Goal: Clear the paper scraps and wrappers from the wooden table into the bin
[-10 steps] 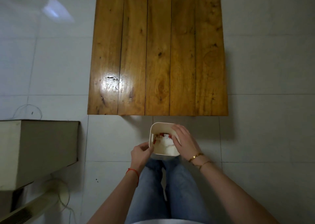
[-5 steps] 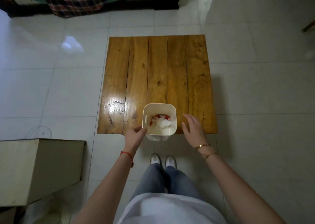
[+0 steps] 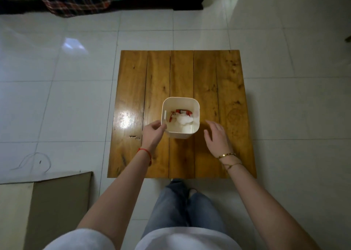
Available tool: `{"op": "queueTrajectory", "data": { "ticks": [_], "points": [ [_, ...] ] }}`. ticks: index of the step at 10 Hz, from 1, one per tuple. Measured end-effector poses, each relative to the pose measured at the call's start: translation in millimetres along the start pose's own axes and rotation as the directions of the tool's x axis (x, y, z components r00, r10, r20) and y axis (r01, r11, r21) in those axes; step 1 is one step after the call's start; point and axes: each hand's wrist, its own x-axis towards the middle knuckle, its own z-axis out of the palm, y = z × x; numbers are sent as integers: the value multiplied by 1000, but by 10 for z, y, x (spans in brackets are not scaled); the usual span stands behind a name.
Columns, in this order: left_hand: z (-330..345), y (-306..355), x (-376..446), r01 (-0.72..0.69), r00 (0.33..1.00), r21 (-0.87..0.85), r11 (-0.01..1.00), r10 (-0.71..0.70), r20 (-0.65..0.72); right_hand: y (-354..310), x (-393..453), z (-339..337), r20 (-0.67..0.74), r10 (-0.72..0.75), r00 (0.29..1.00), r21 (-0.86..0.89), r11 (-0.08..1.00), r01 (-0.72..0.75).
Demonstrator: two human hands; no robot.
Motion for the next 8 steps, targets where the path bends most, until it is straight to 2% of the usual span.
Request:
{"op": "queueTrajectory", "data": {
  "ticks": [3,6,8],
  "points": [
    [77,-81,868,57,998,15,998,-57,-15,44,682,300,44,50,998,-44,998,-49],
    [179,-206,1000,87,996,-27,996,-87,7,142,822,402,77,60,995,-56,997,-56],
    [148,-121,943,100,995,66,993,-99,-28,98,767,302,62,47,997,-32,998,-45]
  ]
}}
